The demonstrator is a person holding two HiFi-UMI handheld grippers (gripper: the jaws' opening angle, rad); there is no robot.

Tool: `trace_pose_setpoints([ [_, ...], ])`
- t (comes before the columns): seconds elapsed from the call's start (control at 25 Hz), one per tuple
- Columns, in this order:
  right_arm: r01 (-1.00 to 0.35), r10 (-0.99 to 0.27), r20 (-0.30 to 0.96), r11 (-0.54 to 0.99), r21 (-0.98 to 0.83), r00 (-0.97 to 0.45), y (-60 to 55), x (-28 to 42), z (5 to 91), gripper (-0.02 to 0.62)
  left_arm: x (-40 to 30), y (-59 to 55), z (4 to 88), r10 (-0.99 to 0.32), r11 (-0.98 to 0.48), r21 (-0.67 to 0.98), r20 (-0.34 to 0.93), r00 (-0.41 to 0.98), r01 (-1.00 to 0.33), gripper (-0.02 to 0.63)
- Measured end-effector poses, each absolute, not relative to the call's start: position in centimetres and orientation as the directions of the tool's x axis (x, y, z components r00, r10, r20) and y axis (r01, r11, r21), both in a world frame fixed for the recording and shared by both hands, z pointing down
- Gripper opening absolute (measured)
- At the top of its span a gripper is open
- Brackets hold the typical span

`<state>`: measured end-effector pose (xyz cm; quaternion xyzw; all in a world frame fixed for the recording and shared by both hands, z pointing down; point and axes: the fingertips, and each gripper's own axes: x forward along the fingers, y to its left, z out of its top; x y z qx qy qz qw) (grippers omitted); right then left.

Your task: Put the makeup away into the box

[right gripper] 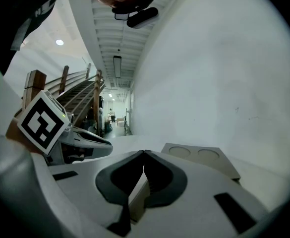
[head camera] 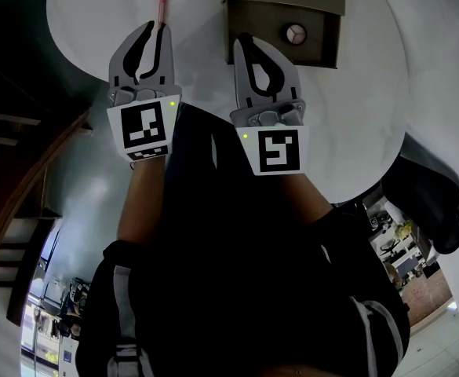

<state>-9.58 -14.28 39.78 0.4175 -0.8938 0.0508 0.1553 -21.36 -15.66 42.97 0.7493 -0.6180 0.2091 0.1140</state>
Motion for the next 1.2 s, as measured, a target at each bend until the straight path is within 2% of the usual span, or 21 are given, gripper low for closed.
trace_pose_setpoints([
  [0.2,-0.759,-0.72,0.344,0.65,0.031,-0.603,-14.6,-10.2,40.8,0.023,-22.0,-15.9,45.4,-0.844,-0.216,-0.064,0.514,0.153,-0.974,0.101],
  [0.84,-0.758,-0.703,0.388,0.652,0.017,-0.596,-15.7,-11.0,42.8,0.023,-22.9,-16.0,52.1,-0.715,-0.236,-0.026,0.682,0.155,-0.971,0.138],
  [0.96,-0.761,-0.707,0.383,0.649,0.017,-0.595,-15.8,-10.9,42.7,0.023,-22.7,-16.1,52.3,-0.693,-0.26,-0.036,0.703,0.16,-0.965,0.123],
  [1.12,-0.766,-0.715,0.372,0.643,0.015,-0.592,-15.7,-10.7,42.4,0.023,-21.8,-15.9,52.6,-0.667,-0.282,-0.022,0.723,0.18,-0.959,0.051],
  [1.2,-0.768,-0.719,0.367,0.64,0.018,-0.59,-15.5,-10.4,42.1,0.023,-21.8,-15.8,52.8,-0.66,-0.274,-0.013,0.729,0.179,-0.962,0.049],
])
